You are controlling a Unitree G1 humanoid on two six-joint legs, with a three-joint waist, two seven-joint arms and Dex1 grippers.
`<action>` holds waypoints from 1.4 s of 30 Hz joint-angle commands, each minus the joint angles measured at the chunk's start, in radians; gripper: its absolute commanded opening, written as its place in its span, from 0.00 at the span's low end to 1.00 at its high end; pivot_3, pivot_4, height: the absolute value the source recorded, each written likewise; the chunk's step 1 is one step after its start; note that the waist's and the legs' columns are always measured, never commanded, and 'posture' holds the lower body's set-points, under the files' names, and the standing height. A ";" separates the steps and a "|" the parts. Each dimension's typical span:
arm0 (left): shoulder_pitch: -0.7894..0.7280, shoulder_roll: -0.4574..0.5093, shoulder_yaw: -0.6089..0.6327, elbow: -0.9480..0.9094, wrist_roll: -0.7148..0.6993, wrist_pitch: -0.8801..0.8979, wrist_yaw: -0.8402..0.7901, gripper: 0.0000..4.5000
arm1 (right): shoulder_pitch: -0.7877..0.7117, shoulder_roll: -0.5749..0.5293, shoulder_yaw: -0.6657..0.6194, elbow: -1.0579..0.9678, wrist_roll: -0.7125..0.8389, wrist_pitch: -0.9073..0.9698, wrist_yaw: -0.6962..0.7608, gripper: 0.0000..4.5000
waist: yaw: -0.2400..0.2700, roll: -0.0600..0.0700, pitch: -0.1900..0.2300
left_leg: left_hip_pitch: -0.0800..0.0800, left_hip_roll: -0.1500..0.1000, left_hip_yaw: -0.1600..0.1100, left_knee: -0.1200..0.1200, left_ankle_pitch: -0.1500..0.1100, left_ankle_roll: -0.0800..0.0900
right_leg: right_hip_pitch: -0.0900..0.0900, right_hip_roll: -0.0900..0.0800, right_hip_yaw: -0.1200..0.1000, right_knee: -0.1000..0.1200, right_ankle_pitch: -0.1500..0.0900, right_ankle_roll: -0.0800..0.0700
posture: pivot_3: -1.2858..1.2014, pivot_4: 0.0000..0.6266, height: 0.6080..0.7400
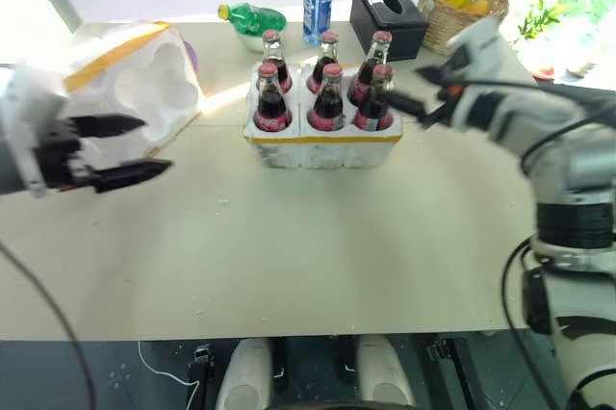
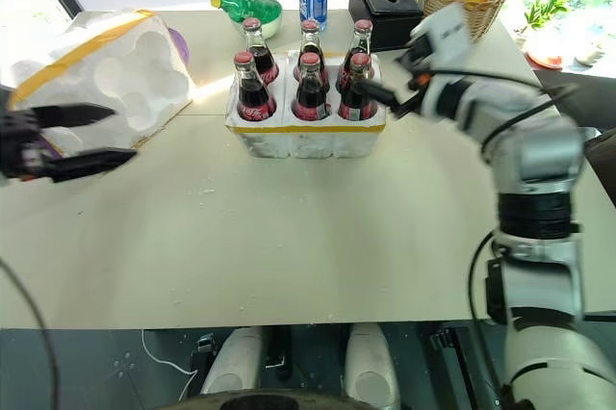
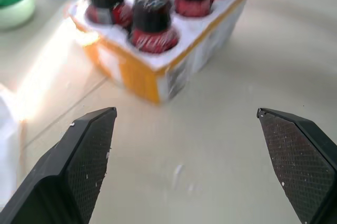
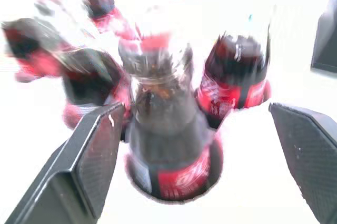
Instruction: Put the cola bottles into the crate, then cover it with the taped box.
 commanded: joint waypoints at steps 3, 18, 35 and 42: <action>0.094 0.182 0.143 0.297 0.199 -0.175 -0.199 1.00 | -0.075 -0.160 -0.050 0.031 0.053 0.015 0.170 0.99 | -0.002 0.000 0.000 | 0.002 0.000 0.001 -0.001 0.000 0.000 | 0.000 0.000 0.000 0.001 -0.001 -0.002 | 0.52 0.24 1.00; -0.840 0.112 -0.647 1.292 0.805 -0.790 -0.185 1.00 | 0.066 -0.259 -0.111 -0.204 0.272 0.033 0.482 0.99 | 0.024 -0.006 -0.002 | 0.000 -0.001 0.008 0.001 -0.001 0.002 | 0.000 0.001 -0.001 0.006 -0.001 -0.003 | 0.52 0.24 1.00; -0.973 -0.116 -0.671 1.528 0.905 -0.801 0.008 0.71 | 0.144 -0.322 -0.216 -0.323 0.409 0.099 0.361 1.00 | 0.019 -0.009 -0.003 | -0.001 0.002 0.006 0.003 -0.003 0.006 | -0.001 -0.002 -0.001 0.004 0.000 0.000 | 0.52 0.24 1.00; -0.977 -0.127 -0.652 1.517 0.910 -0.816 0.010 0.16 | 0.182 -0.345 -0.209 -0.313 0.403 0.097 0.335 1.00 | 0.023 -0.009 -0.004 | -0.001 0.002 0.006 0.004 -0.003 0.006 | -0.001 -0.002 -0.001 0.004 0.000 0.000 | 0.52 0.24 1.00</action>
